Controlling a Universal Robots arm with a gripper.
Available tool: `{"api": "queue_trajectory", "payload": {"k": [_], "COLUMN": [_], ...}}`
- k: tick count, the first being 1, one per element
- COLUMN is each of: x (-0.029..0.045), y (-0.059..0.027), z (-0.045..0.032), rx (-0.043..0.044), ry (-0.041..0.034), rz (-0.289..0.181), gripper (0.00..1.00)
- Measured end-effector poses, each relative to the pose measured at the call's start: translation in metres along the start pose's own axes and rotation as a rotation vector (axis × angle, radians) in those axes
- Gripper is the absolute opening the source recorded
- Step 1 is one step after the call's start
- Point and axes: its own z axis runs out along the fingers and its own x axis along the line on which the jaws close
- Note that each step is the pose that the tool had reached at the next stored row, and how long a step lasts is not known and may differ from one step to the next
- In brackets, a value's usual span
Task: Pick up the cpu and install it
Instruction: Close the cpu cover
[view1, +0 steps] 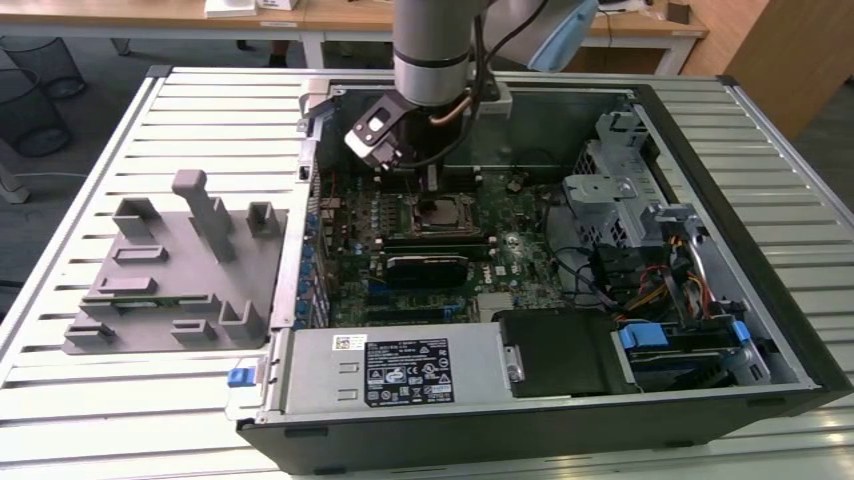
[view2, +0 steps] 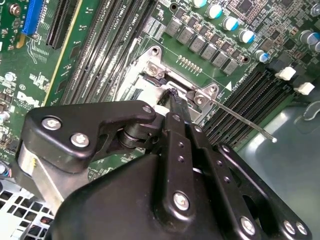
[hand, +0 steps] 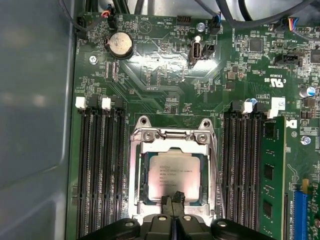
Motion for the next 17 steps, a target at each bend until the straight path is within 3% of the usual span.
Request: {"api": "queue_trajectory", "payload": {"k": [11, 17], "x": [0.0004, 0.0005], "y": [-0.0005, 0.0038], "z": [0.0074, 0.008], "rx": [0.0003, 0.0011], "ry": [-0.0002, -0.0003], "rz": [0.0, 0.0], "gripper": [0.11, 0.11]}}
